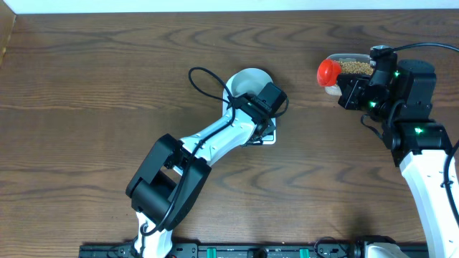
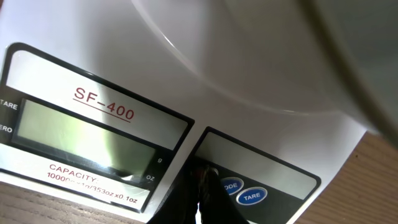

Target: Scoop item into bowl and weigh 50g on scale

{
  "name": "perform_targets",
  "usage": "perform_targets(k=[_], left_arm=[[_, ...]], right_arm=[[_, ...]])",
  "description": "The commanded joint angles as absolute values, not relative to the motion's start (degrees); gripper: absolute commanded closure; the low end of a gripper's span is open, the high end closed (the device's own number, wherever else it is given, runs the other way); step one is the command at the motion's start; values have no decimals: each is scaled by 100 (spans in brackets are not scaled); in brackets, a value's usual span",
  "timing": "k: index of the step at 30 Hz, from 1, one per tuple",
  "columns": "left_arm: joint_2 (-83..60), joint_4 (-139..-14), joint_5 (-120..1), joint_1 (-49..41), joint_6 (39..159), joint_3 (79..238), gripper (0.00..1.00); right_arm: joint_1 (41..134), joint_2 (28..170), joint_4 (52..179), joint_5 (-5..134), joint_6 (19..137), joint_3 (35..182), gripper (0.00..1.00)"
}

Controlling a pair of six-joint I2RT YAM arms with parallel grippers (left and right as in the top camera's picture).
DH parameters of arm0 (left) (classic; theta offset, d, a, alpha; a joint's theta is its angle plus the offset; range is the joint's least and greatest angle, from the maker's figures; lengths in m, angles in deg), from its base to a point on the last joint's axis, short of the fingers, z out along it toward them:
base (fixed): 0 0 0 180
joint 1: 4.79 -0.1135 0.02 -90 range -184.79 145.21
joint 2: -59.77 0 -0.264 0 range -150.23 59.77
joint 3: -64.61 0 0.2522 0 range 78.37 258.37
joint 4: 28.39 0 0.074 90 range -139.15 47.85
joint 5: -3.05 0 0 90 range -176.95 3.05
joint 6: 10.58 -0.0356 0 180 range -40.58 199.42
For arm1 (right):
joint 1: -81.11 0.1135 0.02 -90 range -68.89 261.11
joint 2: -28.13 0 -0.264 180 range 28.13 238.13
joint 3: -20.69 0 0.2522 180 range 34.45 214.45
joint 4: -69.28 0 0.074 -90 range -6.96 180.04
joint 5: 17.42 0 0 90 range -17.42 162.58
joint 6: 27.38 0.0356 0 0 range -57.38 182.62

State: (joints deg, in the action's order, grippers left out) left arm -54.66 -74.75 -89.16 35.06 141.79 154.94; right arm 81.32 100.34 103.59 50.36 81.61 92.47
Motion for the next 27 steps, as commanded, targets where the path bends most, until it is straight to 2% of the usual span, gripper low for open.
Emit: perform_targets(k=[1, 27], left_arm=[[-5892, -7525, -8914, 3438, 14273, 15433, 93], [-5894, -7831, -9109, 3438, 14271, 15431, 93]], right_arm=[[8055, 9964, 10368, 5062, 8078, 9365, 99], [8055, 9964, 10366, 5060, 8078, 9365, 99]])
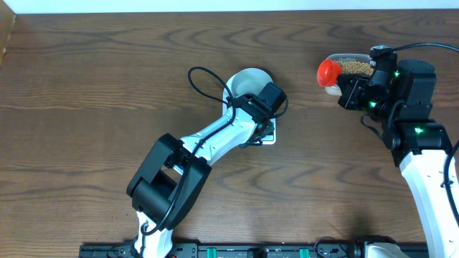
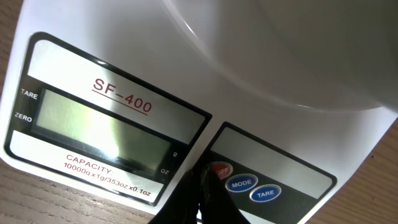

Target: Scoop item into bowl and weigh 50g on scale

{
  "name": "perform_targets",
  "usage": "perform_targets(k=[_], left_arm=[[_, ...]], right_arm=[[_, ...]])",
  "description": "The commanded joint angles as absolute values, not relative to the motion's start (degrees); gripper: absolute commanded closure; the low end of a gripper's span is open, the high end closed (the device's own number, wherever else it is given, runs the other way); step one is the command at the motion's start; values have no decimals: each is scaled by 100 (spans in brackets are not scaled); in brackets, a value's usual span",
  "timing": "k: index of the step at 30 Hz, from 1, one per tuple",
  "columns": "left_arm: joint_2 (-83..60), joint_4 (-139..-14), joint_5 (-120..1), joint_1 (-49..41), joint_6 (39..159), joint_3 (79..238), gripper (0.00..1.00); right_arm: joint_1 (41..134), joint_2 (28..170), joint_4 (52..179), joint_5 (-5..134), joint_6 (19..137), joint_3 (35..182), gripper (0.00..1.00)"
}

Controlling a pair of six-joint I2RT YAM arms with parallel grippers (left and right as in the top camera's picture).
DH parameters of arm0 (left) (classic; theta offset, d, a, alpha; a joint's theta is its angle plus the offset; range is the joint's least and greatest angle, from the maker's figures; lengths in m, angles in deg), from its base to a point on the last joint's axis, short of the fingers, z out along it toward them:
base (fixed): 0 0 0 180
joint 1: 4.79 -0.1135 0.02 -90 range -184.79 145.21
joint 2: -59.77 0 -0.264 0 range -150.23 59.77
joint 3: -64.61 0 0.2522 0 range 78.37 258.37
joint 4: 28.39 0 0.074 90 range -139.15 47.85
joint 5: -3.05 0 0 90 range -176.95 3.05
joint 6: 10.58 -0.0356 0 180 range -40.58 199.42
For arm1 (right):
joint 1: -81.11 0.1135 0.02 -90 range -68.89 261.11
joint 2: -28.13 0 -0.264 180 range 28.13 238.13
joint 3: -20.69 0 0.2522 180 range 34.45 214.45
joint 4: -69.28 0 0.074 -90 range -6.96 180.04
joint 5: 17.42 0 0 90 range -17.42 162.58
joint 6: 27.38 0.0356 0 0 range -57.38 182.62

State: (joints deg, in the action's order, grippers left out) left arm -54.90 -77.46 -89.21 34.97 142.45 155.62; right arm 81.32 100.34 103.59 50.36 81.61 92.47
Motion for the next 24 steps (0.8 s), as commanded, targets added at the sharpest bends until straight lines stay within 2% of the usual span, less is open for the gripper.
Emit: perform_targets(k=[1, 24], left_arm=[[-5894, -7814, -9109, 3445, 14271, 15431, 93], [-5982, -7623, -9098, 3449, 14122, 15431, 93]], right_arm=[[8055, 9964, 10366, 5062, 8078, 9365, 99], [8055, 9964, 10364, 5073, 8075, 9365, 99]])
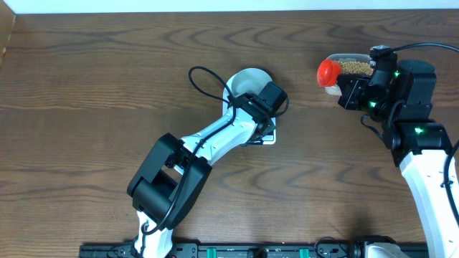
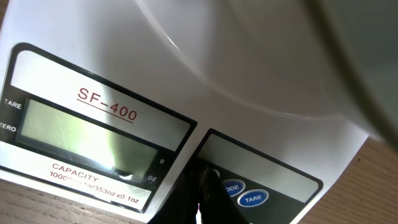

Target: Scoop item into bowl and weigh 50g on scale

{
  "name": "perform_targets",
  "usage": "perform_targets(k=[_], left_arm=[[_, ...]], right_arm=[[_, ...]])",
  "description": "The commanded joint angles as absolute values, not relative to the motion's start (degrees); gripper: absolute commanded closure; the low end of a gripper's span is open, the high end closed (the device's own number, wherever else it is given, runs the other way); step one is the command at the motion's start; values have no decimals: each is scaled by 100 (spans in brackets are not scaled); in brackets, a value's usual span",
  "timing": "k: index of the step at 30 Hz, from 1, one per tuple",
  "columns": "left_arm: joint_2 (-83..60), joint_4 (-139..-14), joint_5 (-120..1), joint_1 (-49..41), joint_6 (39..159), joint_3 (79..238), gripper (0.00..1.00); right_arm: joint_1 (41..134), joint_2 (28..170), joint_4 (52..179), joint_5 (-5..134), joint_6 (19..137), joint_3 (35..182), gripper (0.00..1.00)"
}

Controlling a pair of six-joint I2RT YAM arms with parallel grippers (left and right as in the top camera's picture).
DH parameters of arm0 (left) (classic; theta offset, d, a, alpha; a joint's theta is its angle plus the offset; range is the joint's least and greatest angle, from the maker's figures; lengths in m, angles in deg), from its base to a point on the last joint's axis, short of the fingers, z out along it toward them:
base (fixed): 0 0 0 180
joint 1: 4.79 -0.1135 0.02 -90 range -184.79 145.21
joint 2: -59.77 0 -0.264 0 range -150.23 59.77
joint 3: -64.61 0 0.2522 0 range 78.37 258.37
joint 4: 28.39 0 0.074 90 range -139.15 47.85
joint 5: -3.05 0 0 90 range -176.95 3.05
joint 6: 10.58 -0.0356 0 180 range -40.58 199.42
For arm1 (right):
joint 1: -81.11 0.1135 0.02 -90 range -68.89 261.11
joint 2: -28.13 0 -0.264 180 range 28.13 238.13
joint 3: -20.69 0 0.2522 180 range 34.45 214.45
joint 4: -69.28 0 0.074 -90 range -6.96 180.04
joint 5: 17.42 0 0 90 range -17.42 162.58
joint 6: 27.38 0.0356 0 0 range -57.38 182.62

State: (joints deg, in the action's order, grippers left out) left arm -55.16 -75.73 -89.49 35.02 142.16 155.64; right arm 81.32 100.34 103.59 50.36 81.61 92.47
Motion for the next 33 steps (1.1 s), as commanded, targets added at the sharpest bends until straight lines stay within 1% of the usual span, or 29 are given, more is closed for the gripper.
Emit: perform_targets(k=[1, 19, 33], left_arm=[[-5982, -7639, -9098, 3449, 14122, 15431, 93], [-5969, -7726, -8997, 3449, 14120, 15431, 93], [-5367, -8069, -9002, 3438, 14098, 15431, 93]], right_arm=[[8055, 9964, 10366, 5093, 8075, 9365, 99], [8055, 9964, 10368, 5125, 8075, 9365, 99], [8036, 9964, 10340, 5171, 7966, 9365, 99]])
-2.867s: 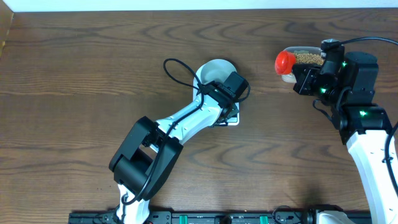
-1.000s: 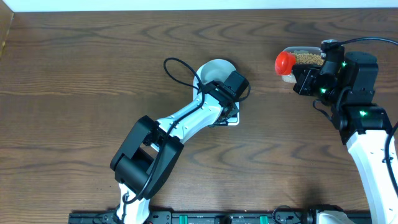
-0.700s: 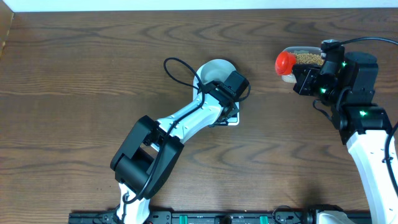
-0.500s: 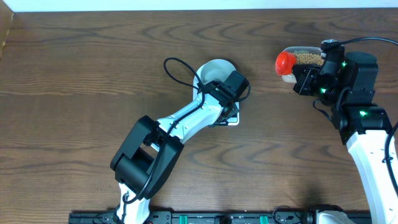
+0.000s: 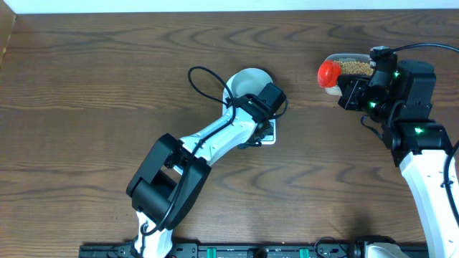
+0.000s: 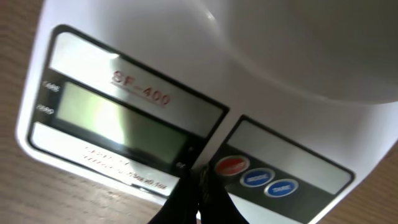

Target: Scoop item into bowl and weigh 50g on scale

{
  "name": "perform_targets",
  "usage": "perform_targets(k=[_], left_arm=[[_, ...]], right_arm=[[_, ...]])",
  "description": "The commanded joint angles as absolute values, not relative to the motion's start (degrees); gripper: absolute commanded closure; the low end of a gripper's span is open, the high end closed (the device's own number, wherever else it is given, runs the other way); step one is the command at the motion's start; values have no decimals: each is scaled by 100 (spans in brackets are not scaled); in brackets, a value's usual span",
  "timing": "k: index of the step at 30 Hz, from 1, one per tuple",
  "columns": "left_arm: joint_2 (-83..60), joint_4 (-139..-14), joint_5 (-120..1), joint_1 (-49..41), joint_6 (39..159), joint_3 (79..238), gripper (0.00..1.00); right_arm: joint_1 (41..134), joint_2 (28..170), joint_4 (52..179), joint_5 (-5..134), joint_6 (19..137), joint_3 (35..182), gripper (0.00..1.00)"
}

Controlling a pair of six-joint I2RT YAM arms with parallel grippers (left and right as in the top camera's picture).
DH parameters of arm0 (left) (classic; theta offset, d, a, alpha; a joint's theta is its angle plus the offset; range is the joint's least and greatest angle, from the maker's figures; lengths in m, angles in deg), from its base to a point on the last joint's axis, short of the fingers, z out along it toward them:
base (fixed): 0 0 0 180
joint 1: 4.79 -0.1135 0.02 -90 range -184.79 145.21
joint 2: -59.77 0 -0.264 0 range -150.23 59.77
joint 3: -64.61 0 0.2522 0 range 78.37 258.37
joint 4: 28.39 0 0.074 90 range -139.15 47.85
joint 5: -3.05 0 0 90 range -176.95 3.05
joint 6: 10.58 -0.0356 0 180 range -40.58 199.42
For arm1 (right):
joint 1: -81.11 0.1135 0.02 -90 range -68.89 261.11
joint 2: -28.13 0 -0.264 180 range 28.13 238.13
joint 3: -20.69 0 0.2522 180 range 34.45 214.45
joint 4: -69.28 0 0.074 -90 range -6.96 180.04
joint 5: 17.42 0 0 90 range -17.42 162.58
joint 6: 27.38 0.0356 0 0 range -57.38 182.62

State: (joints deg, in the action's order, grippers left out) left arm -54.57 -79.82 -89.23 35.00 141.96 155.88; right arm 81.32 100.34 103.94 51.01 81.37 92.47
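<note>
A white SF-400 scale (image 6: 186,56) fills the left wrist view, its display (image 6: 118,124) blank. My left gripper (image 6: 200,180) is shut with nothing in it, its tips just left of the red button (image 6: 232,166) and a little above the panel. Blue MODE (image 6: 256,178) and TARE (image 6: 282,187) buttons sit to the right. In the overhead view a white bowl (image 5: 247,81) stands on the scale under my left gripper (image 5: 267,126). At the right, my right gripper (image 5: 349,89) is by a clear jar (image 5: 347,69) of brown grains with a red lid (image 5: 328,71); its fingers are hidden.
A black cable (image 5: 208,82) loops from the left arm beside the bowl. The brown wooden table (image 5: 107,93) runs out on all sides. A dark rail (image 5: 251,251) lies along the near edge.
My left gripper has drawn back from the scale's panel: the red button, then covered by the tips, now shows to their right. The display stays blank. The right arm is unchanged.
My shut left gripper first had its tips over the red button, then stood slightly back with the button partly showing, then was over it again, and now is back off it. The display was blank throughout. The right arm stayed by the jar.
</note>
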Motion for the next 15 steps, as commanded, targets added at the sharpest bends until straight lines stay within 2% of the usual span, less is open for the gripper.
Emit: perform_targets(k=[1, 15], left_arm=[[-5319, -8065, -9006, 3438, 14098, 15431, 93], [-4423, -7936, -9218, 3438, 14096, 15431, 93]], right_arm=[[8025, 9964, 10322, 5191, 7968, 9365, 99], [7907, 9964, 10298, 5427, 7900, 9365, 99]])
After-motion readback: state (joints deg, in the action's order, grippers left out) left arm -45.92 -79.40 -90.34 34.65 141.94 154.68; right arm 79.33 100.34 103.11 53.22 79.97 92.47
